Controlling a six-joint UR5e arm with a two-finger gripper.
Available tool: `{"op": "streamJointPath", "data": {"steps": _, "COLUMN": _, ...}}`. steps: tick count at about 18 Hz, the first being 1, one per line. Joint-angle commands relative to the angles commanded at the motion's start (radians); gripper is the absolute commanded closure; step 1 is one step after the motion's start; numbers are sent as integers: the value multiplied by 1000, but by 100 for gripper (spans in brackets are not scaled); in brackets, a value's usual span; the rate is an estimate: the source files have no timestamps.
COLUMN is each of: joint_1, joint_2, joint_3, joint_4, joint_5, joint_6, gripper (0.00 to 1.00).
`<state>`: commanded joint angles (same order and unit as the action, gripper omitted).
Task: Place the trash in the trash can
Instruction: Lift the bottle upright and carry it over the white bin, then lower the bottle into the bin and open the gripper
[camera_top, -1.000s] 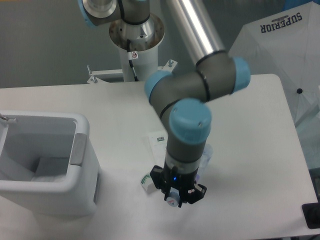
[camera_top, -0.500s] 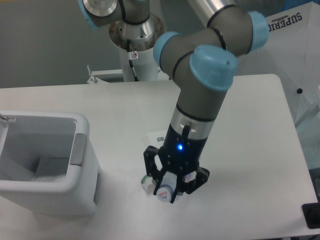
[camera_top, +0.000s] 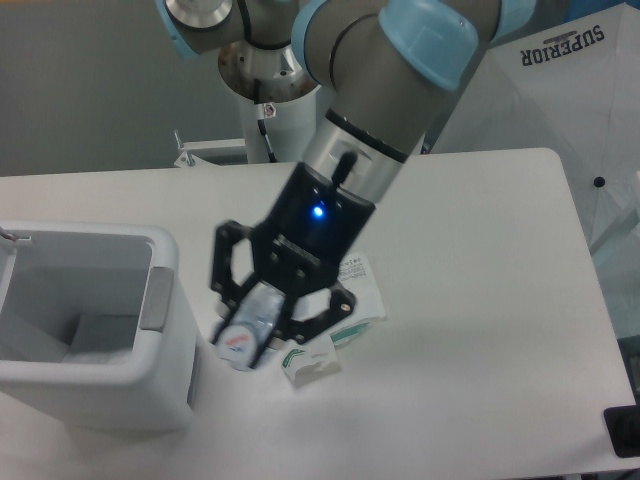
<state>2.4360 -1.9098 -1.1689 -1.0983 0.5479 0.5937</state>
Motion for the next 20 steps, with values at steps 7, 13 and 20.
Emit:
{"op": "streamJointPath", "data": {"steps": 7, "joint_1": -17, "joint_2": 54, "joint_3": 9, "joint_4": 5, "joint_5": -111, "joint_6": -54, "gripper": 87}}
{"op": "streamJointPath", "data": {"steps": 13, "joint_1": -64, "joint_2": 51, "joint_3": 14, "joint_4": 40, "joint_5": -115, "joint_6": -54, "gripper": 88}}
{"op": "streamJointPath", "data": {"steps": 20, "joint_1": -127, "joint_2": 3, "joint_3": 5, "joint_4": 123, "joint_5": -117, "joint_6": -51, "gripper": 88}}
